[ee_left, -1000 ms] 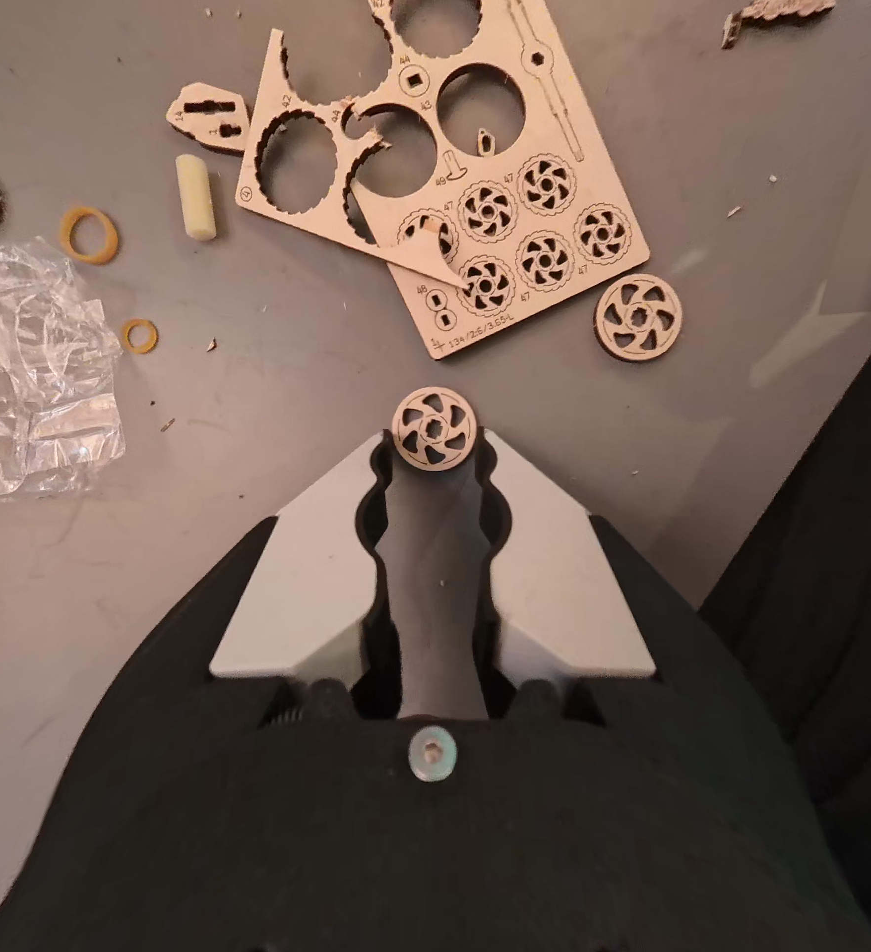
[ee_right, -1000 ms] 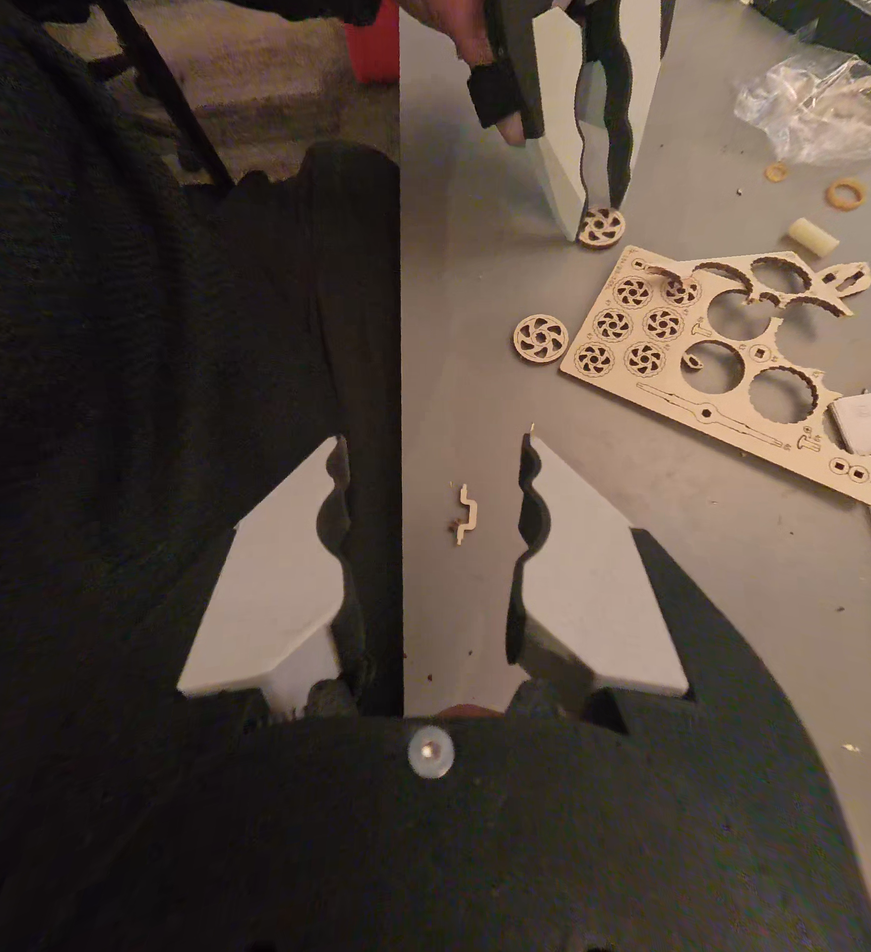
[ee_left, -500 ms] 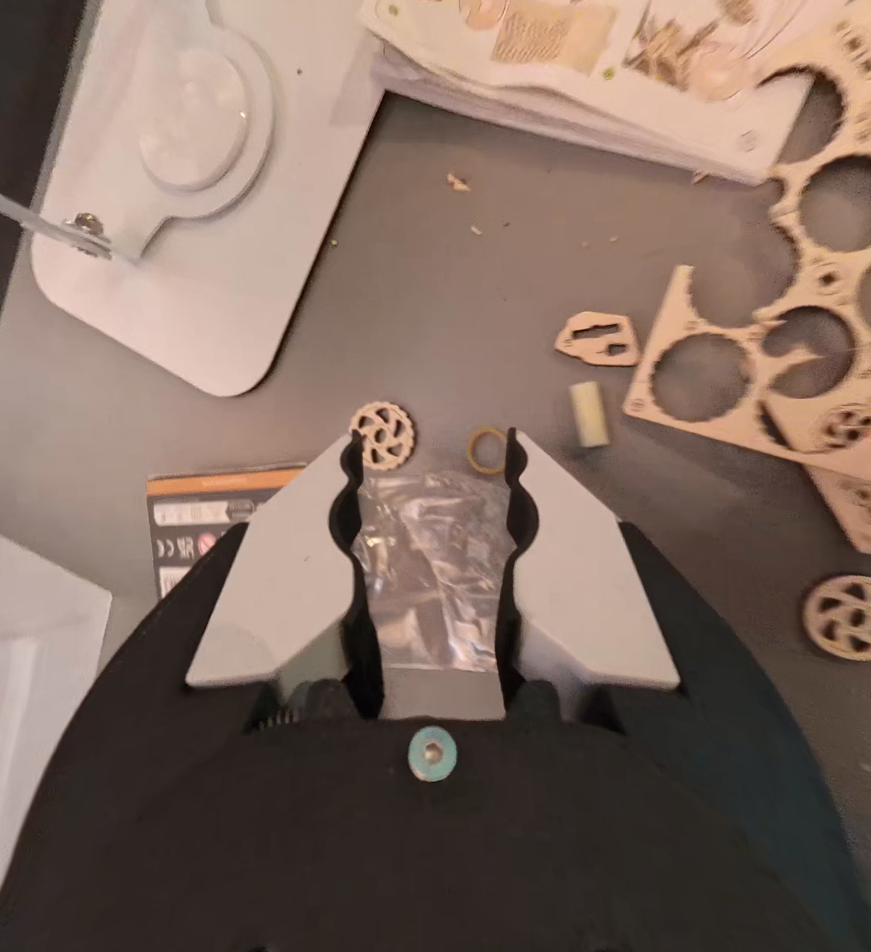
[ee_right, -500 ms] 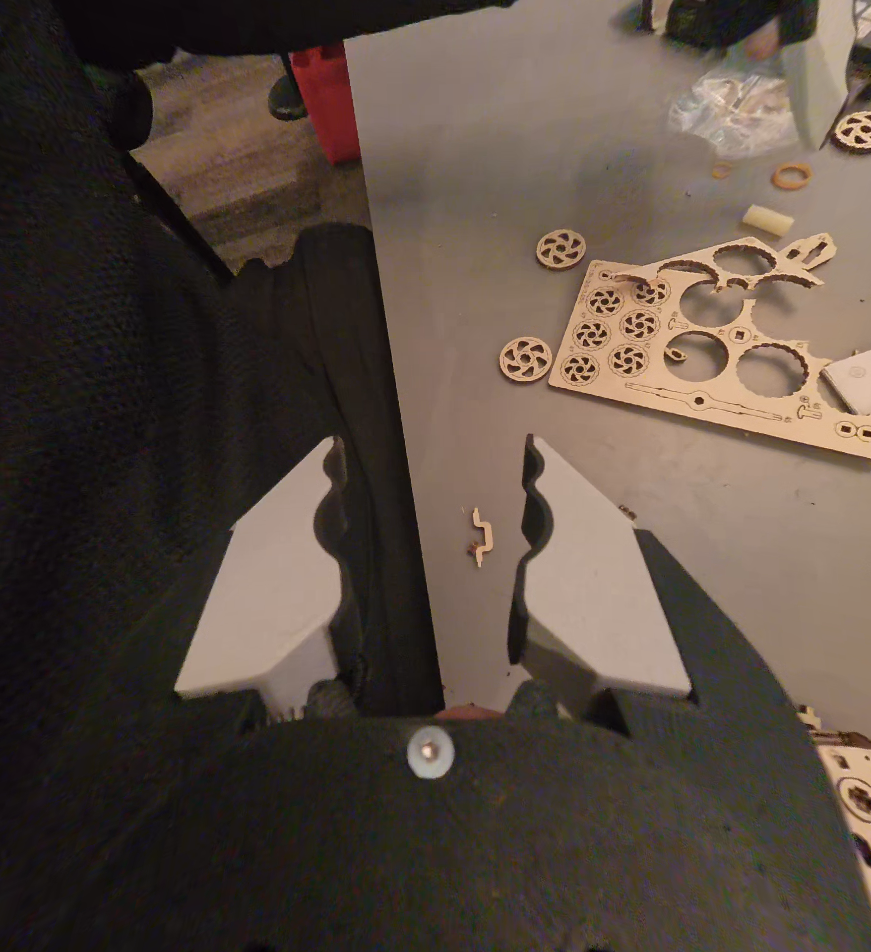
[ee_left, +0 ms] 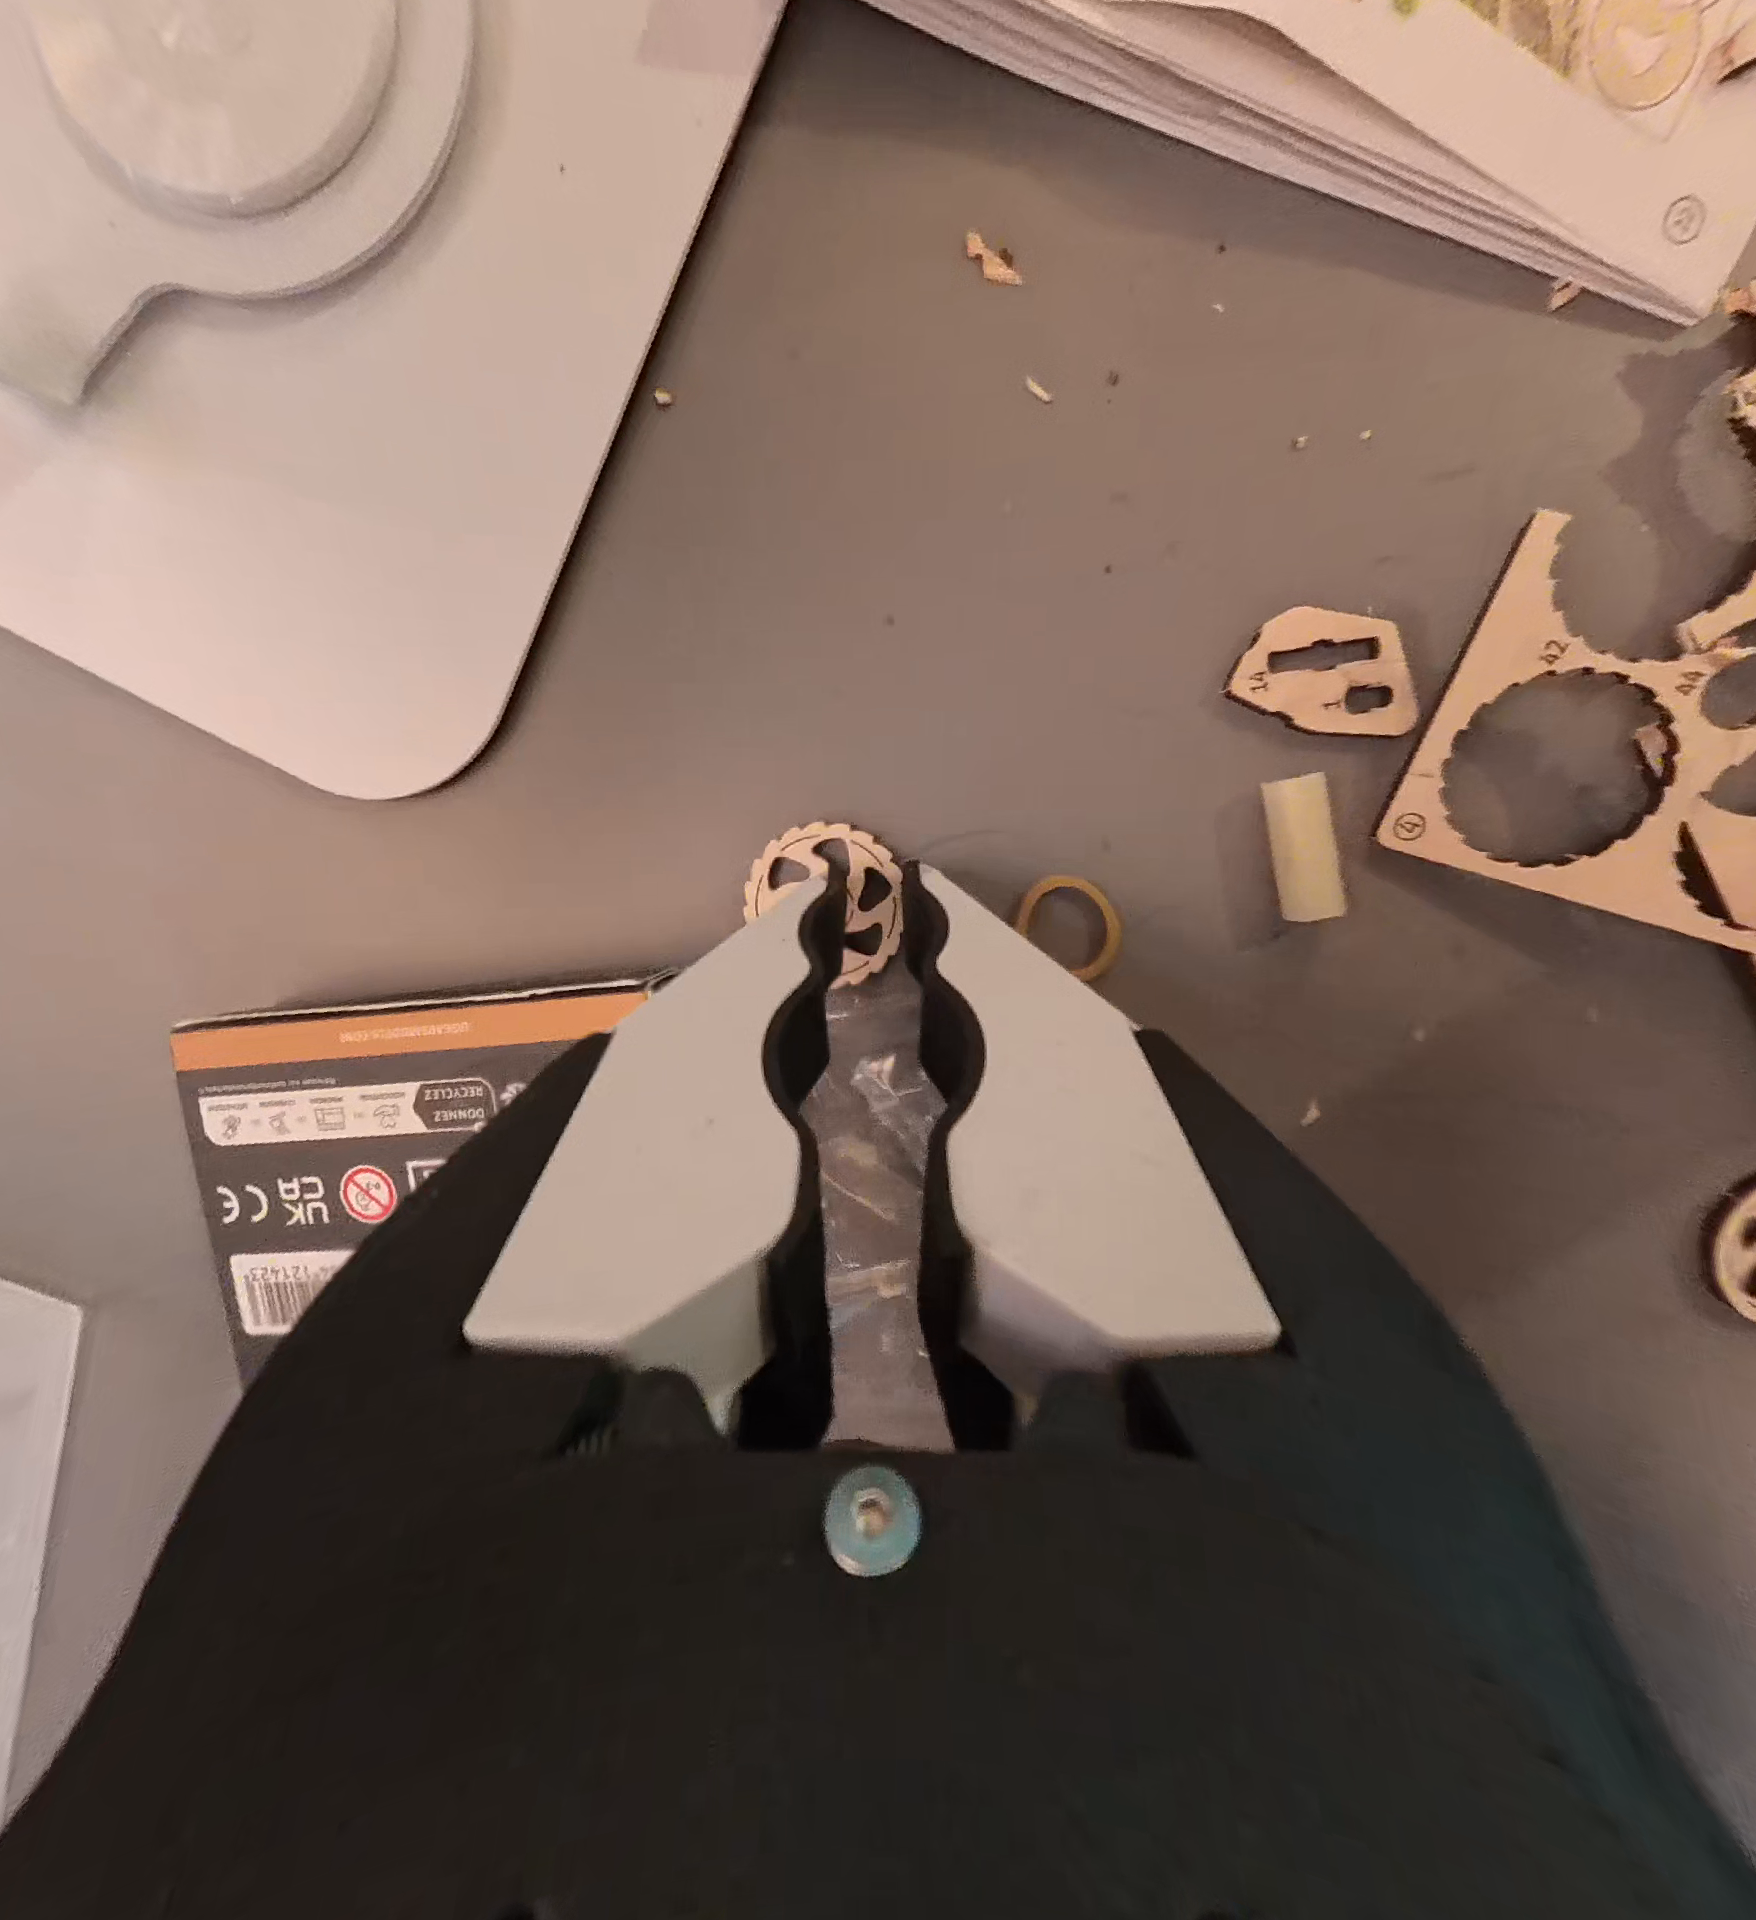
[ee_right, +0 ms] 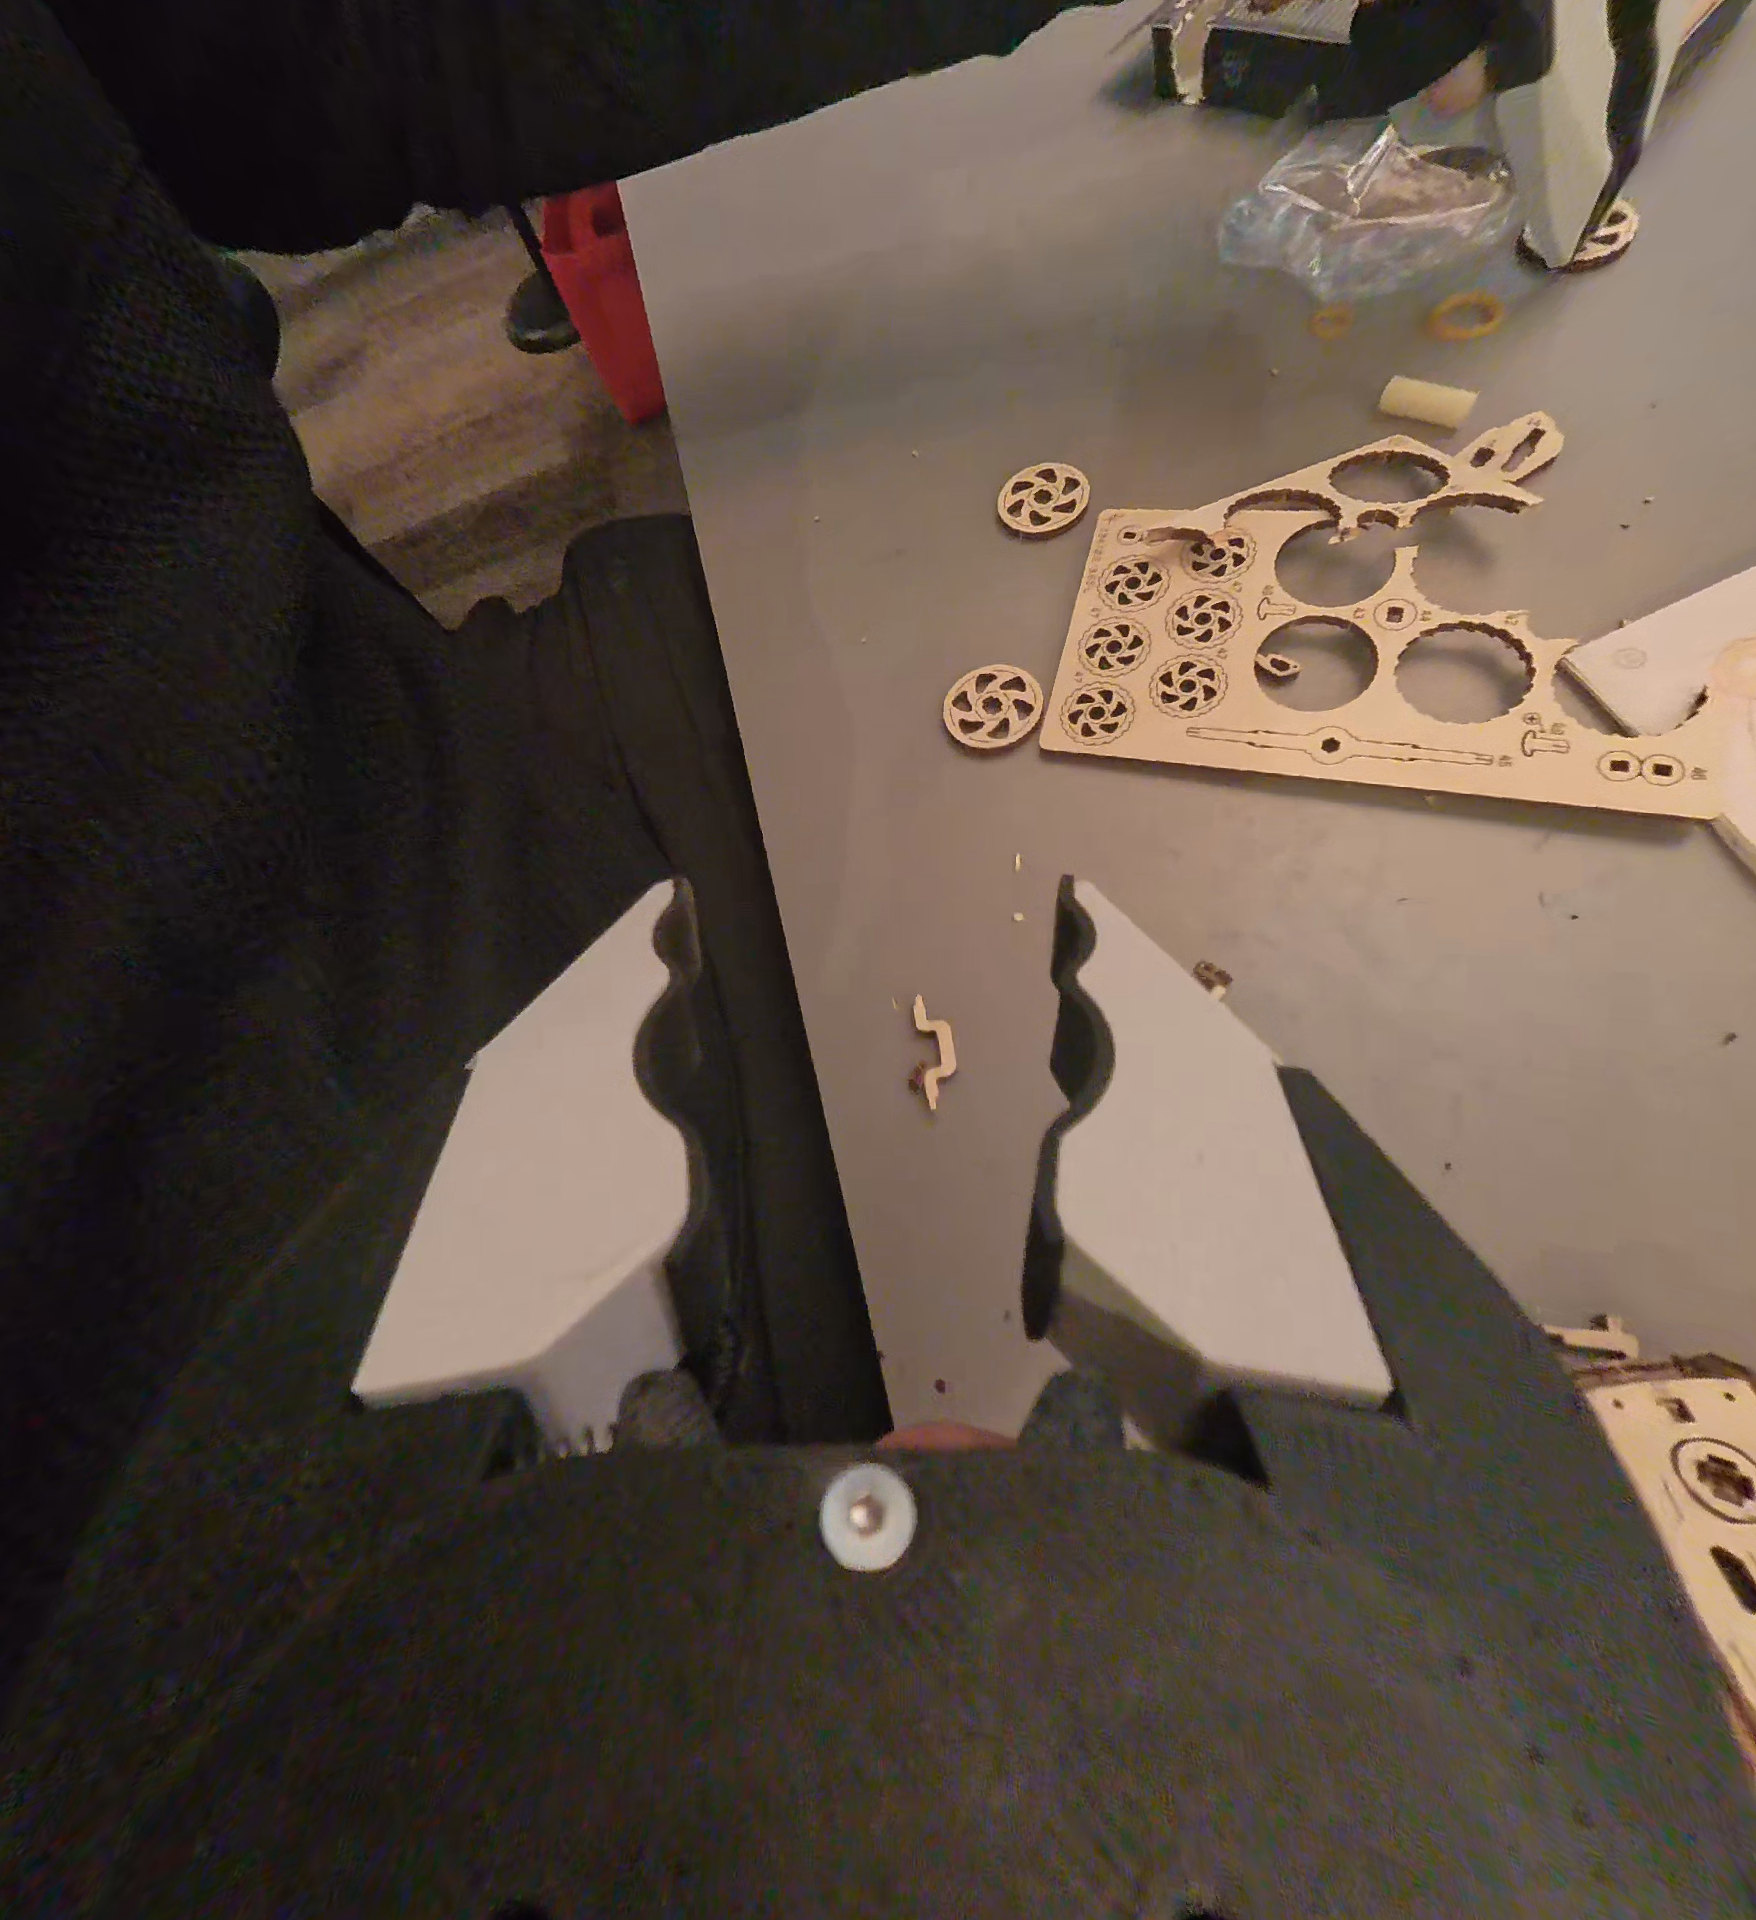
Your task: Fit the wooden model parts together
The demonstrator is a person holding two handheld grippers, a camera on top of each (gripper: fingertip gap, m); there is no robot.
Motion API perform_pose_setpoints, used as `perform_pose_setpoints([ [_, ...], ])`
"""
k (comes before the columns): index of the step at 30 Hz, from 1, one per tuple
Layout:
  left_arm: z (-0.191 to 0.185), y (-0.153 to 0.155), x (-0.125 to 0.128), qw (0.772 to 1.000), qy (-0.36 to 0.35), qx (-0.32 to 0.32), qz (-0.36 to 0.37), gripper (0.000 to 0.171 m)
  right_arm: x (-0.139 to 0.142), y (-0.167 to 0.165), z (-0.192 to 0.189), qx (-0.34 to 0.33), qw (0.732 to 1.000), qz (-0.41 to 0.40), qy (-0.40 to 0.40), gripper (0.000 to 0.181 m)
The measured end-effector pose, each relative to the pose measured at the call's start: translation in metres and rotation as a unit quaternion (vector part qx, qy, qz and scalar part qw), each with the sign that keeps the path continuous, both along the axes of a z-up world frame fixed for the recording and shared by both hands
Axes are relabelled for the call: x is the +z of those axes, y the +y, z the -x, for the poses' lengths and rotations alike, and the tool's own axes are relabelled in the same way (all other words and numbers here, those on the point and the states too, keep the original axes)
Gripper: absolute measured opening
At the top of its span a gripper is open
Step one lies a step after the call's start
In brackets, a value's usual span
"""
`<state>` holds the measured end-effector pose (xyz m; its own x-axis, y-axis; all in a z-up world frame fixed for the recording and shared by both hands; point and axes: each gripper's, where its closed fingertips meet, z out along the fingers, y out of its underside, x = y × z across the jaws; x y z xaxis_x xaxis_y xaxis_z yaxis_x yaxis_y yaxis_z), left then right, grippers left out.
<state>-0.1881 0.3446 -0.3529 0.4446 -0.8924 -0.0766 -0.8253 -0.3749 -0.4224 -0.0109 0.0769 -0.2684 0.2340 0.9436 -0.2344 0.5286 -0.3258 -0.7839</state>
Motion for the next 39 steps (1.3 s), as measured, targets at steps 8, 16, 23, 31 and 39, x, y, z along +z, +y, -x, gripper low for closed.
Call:
perform_pose_setpoints([
  [8,-0.010,-0.015,0.000,0.999,-0.016,-0.030,0.003,0.007,-0.005,0.002,-0.008,-0.020,1.000,0.011,-0.001,0.067],
  [16,-0.037,-0.034,0.008,0.995,-0.061,-0.073,-0.004,0.033,-0.006,0.007,-0.011,-0.035,0.999,0.022,0.006,0.067],
  [23,-0.026,-0.026,-0.004,0.999,-0.040,-0.030,0.019,0.043,-0.010,0.010,-0.011,-0.040,0.999,0.033,0.010,0.067],
  [31,-0.031,-0.025,-0.003,0.998,-0.050,-0.035,0.003,0.024,-0.011,0.017,-0.015,-0.054,0.998,0.036,0.013,0.067],
  [39,-0.038,-0.022,-0.002,0.998,-0.055,-0.028,-0.001,0.048,-0.015,0.021,-0.017,-0.061,0.997,0.043,0.014,0.067],
])
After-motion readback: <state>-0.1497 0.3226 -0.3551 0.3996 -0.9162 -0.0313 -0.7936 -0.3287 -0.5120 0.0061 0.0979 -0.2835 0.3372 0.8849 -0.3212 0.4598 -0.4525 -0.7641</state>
